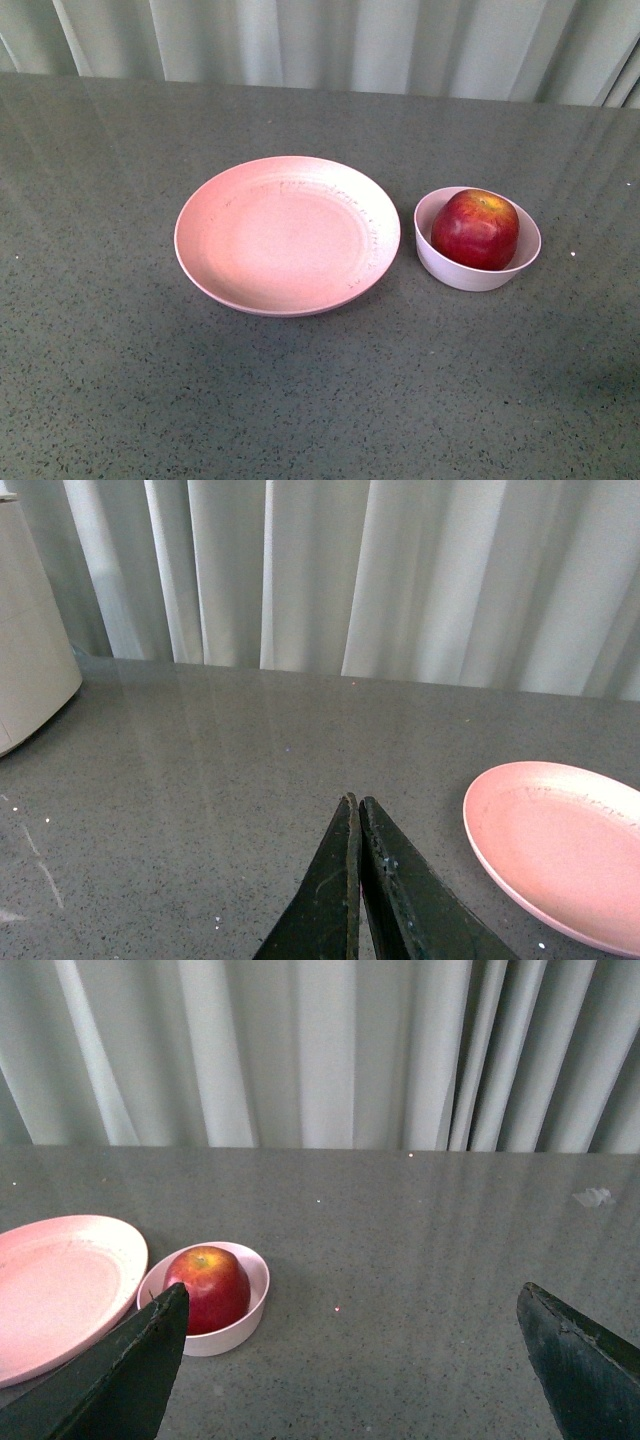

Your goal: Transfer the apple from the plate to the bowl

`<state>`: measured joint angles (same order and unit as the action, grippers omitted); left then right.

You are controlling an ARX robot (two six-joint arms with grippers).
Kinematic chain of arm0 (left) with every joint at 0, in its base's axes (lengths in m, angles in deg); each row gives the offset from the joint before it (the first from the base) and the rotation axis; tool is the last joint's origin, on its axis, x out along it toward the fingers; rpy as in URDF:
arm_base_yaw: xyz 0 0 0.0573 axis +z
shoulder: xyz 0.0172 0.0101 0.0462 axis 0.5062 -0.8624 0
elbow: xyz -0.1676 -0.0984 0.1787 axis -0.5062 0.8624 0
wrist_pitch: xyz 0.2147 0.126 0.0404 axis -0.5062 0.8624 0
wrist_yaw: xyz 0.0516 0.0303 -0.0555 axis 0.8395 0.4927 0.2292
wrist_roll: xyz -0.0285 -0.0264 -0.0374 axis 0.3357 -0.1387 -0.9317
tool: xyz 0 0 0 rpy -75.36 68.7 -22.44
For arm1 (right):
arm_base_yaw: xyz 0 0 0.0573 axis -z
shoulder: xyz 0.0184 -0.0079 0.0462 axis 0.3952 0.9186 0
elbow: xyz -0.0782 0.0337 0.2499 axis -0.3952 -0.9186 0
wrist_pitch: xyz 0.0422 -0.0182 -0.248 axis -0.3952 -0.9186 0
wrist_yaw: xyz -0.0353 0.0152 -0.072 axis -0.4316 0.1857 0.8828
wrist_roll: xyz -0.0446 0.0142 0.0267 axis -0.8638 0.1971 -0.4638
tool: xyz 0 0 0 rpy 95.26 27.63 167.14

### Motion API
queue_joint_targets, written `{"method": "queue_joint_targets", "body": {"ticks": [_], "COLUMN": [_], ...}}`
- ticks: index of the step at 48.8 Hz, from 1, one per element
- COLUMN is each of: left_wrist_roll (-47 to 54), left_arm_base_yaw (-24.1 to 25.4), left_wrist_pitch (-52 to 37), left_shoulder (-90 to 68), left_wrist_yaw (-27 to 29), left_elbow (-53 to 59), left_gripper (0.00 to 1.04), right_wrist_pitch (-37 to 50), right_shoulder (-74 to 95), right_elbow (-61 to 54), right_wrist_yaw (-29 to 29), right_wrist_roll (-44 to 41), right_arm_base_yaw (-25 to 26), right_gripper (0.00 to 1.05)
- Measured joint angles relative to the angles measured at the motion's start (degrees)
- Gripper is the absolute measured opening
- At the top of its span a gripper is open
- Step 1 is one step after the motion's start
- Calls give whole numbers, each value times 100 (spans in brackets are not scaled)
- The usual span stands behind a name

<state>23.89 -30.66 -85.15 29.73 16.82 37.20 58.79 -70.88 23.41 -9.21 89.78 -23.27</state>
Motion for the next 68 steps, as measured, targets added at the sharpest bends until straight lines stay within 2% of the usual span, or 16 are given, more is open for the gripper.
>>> {"method": "queue_joint_targets", "body": {"ticks": [10,15,43,44,47,51,54,59,68], "left_wrist_roll": [0,2,2,-2,2,2,2,2,2], "left_arm_base_yaw": [0,2,7,7,7,7,7,7,7], "left_wrist_pitch": [284,1220,1296,1296,1296,1296,1296,1296,1296], "left_shoulder": [280,1047,1200,1200,1200,1200,1200,1200,1200], "left_wrist_yaw": [0,0,0,0,0,0,0,0,0], "left_elbow": [0,0,0,0,0,0,0,0,0], "left_gripper": [2,2,2,3,17,28,42,56,90], "right_wrist_pitch": [0,0,0,0,0,0,0,0,0], "right_shoulder": [0,0,0,0,0,0,0,0,0], "right_elbow": [0,0,0,0,0,0,0,0,0], "right_wrist_yaw": [0,0,0,0,0,0,0,0,0], "right_wrist_roll": [0,0,0,0,0,0,0,0,0], "right_arm_base_yaw": [0,0,0,0,0,0,0,0,0], "right_gripper": [96,96,96,96,96,96,96,96,96]}}
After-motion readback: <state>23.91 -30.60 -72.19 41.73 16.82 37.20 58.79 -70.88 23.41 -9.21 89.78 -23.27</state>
